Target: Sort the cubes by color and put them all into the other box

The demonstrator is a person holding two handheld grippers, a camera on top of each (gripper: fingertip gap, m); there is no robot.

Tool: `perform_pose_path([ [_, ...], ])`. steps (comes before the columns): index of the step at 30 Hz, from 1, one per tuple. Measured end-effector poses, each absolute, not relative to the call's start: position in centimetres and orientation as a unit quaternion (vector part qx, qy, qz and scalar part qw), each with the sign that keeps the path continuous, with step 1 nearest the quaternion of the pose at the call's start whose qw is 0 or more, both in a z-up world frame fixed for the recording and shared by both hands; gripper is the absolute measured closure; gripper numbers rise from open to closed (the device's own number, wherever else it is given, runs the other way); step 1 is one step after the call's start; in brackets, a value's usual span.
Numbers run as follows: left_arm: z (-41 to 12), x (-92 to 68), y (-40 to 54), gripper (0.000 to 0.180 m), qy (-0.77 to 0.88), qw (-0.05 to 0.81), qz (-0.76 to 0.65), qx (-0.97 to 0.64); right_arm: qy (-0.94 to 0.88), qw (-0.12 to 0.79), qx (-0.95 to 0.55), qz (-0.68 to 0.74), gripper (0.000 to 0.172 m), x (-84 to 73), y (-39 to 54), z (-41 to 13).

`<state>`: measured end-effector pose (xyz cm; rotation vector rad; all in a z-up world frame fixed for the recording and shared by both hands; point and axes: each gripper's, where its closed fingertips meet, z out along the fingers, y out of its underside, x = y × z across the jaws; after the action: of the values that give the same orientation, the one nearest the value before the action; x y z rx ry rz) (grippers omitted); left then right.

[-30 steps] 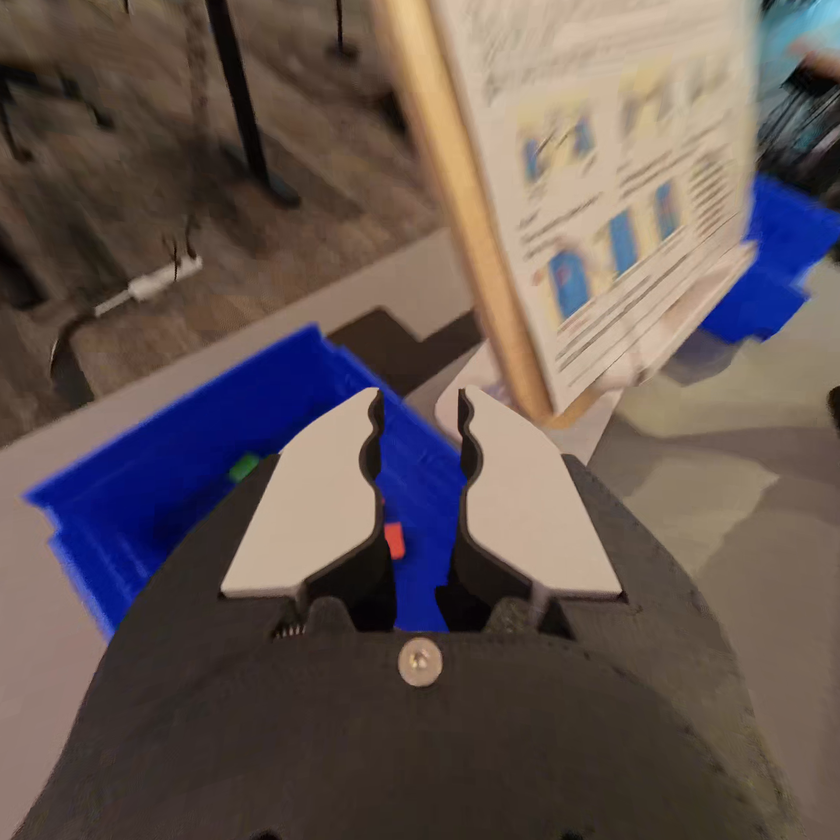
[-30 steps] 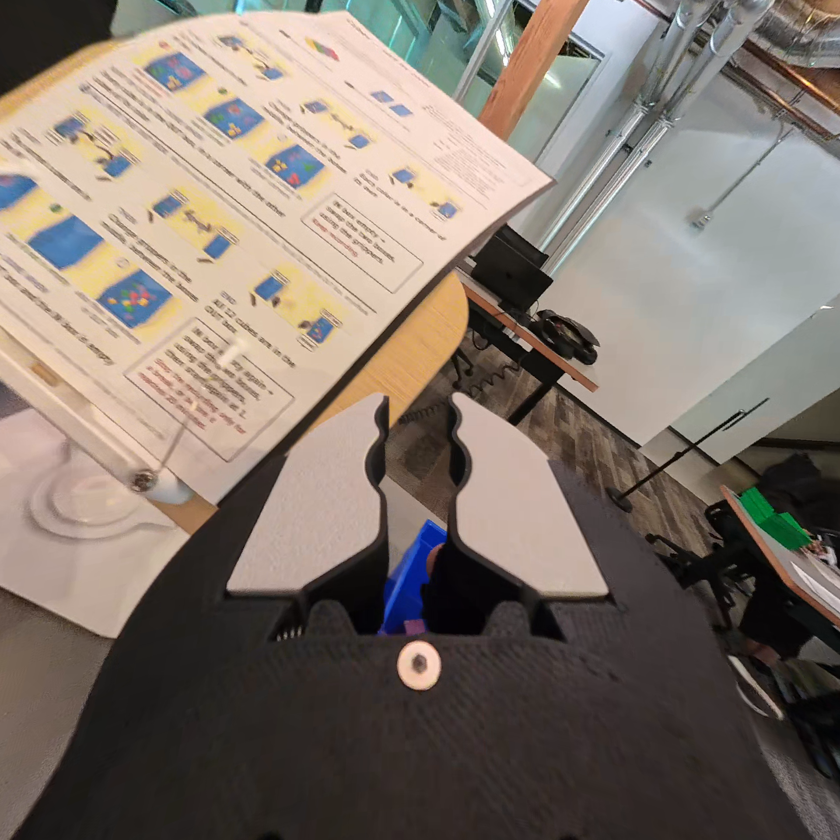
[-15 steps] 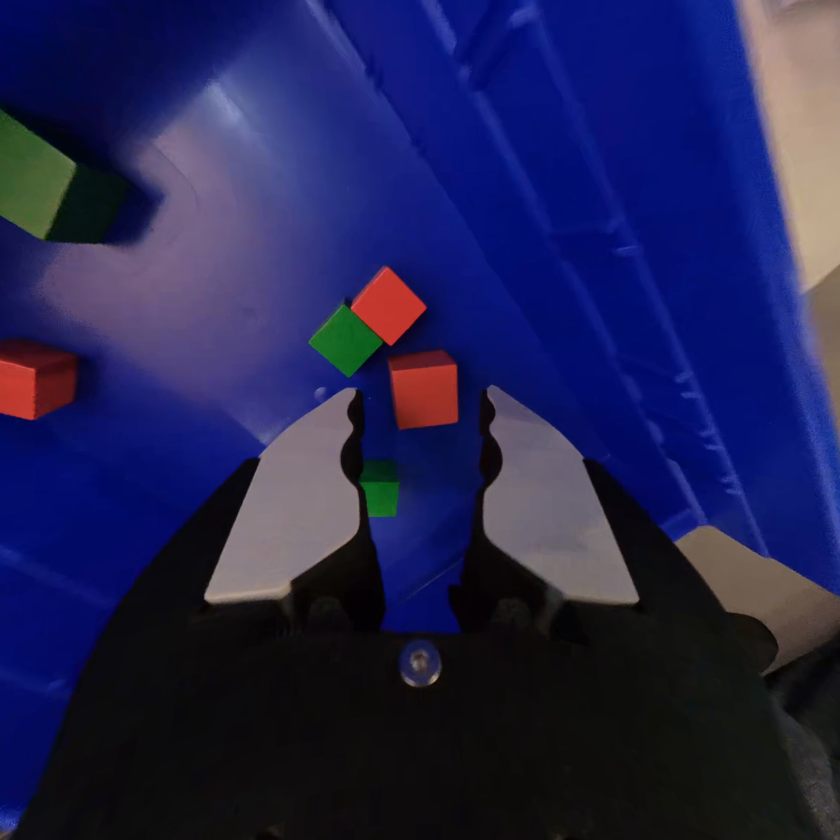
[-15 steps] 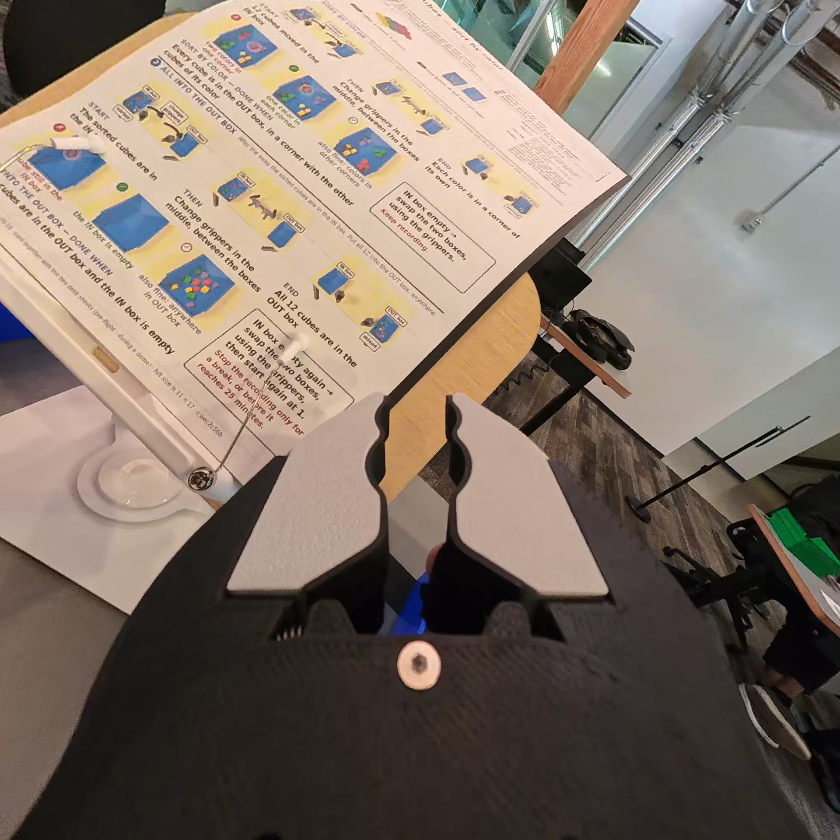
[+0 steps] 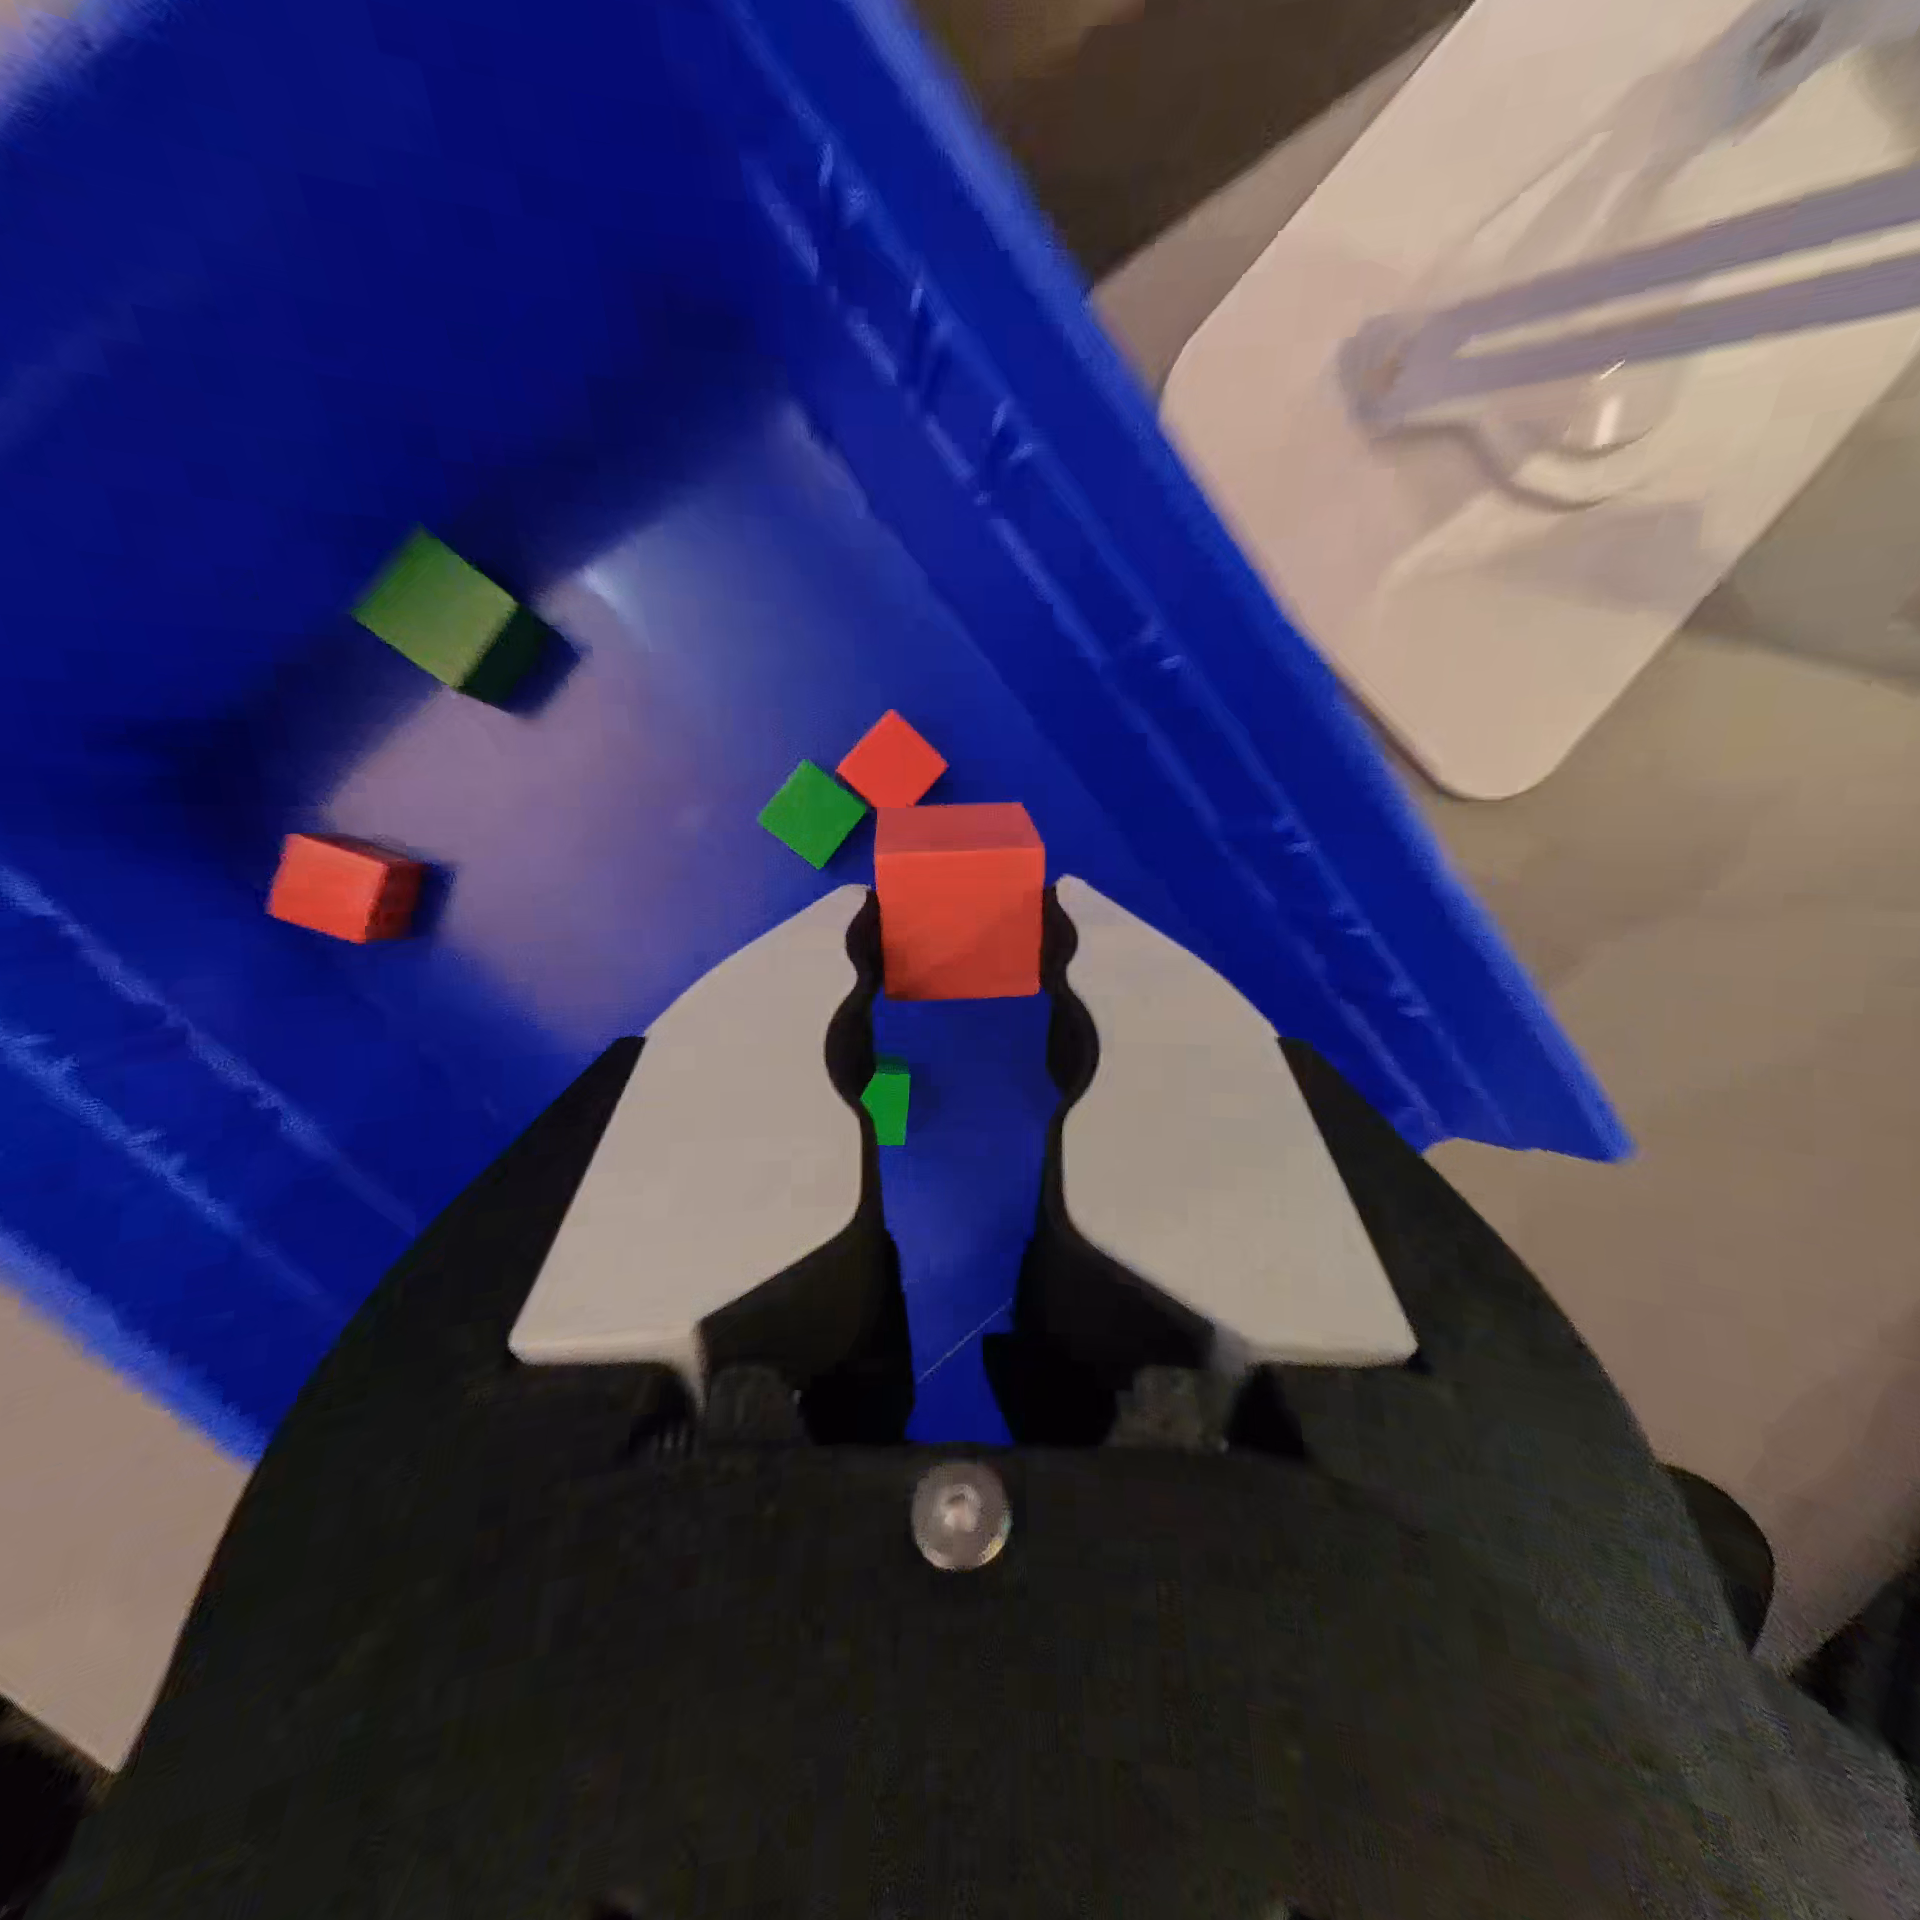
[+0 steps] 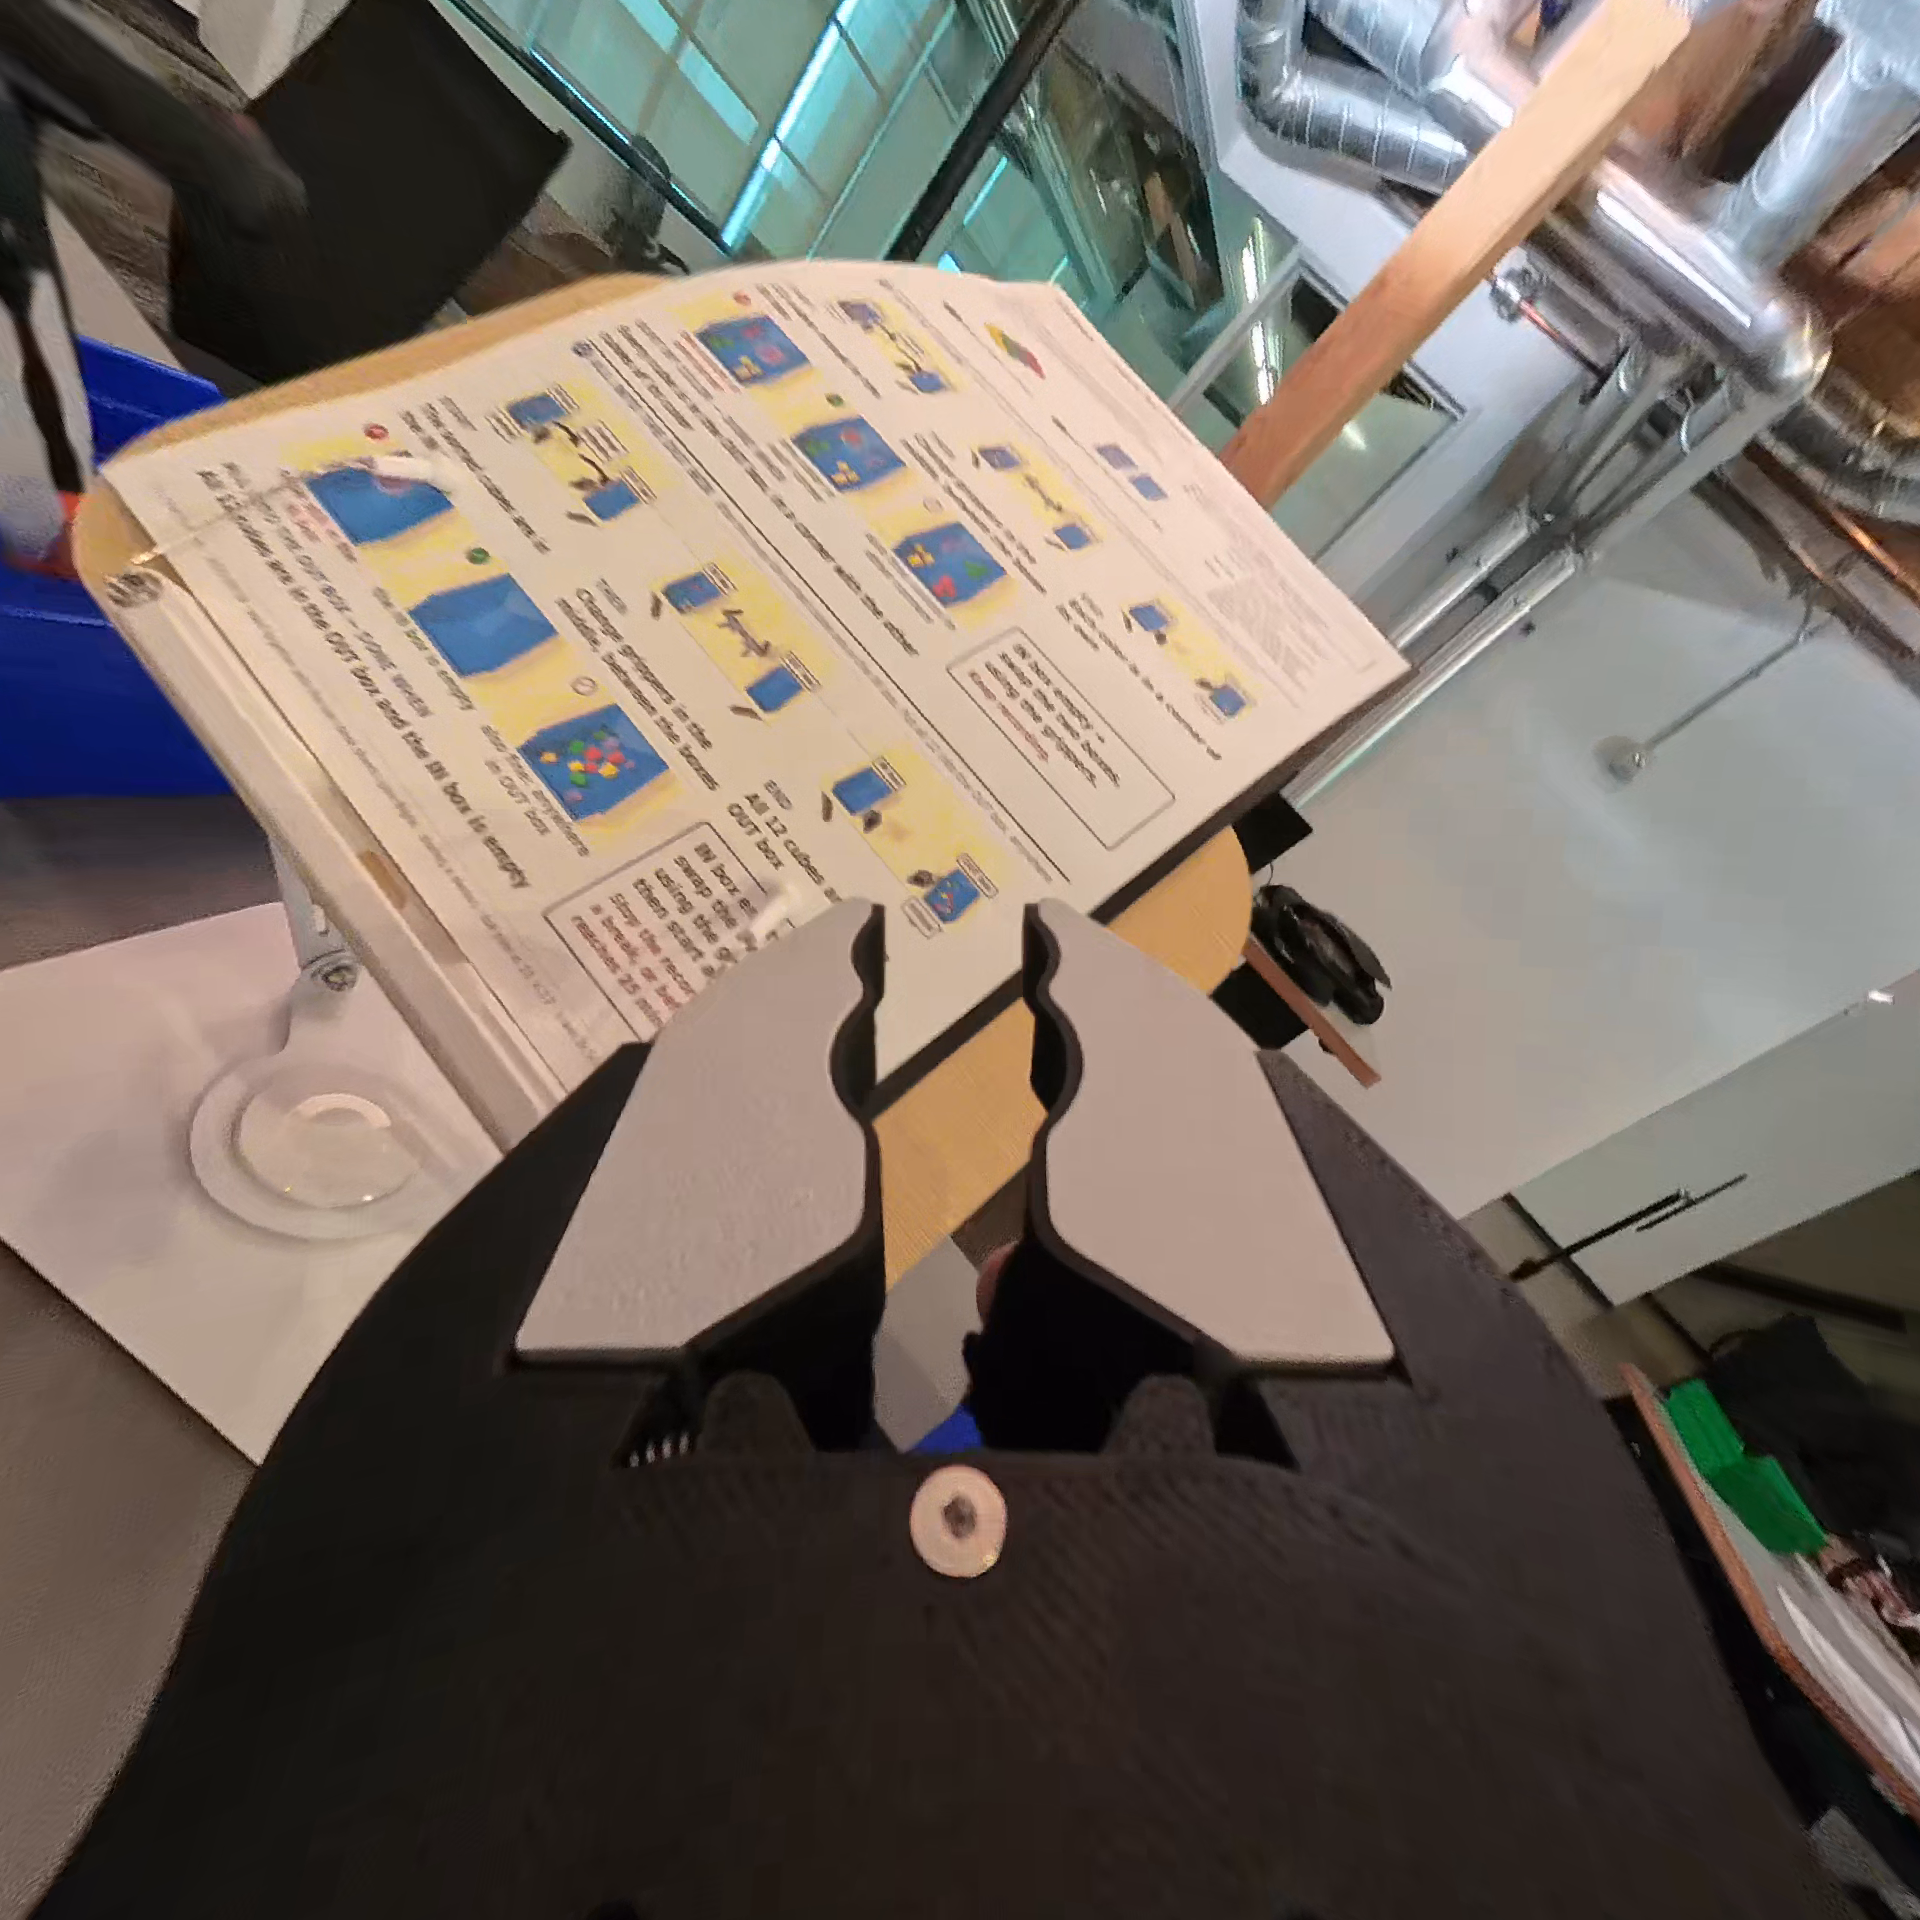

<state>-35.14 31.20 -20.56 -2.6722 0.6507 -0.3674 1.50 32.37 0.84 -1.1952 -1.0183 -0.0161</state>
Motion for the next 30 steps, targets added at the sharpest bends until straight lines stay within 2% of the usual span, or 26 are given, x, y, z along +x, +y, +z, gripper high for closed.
perform_pose_path([
  [7, -8.2, -27.7, 28.3, 0.152, 0.33, 0.362, -0.258, -0.832, -0.53, 0.717, -0.453, 0.011, 0.138, -3.3, 28.0, 0.2],
  [11, -4.0, -20.5, 25.1, 0.152, 0.422, 0.396, -0.337, -0.743, -0.576, 0.708, -0.409, -0.005, 0.127, -6.5, 26.1, -2.0],
  [14, -2.7, -15.9, 23.5, 0.152, 0.459, 0.395, -0.399, -0.689, -0.597, 0.712, -0.371, -0.005, 0.12, -8.2, 24.7, -3.2],
  [21, -2.3, -9.9, 21.5, 0.152, 0.482, 0.367, -0.504, -0.616, -0.6, 0.731, -0.324, -0.031, 0.116, -9.8, 23.7, -4.3],
  [26, -3.3, -8.2, 21.5, 0.152, 0.48, 0.349, -0.518, -0.616, -0.583, 0.755, -0.297, -0.042, 0.118, -10.0, 23.2, -3.8],
  [30, -3.8, -7.6, 21.2, 0.152, 0.484, 0.336, -0.523, -0.616, -0.576, 0.764, -0.287, -0.055, 0.127, -9.9, 23.2, -3.5],
])
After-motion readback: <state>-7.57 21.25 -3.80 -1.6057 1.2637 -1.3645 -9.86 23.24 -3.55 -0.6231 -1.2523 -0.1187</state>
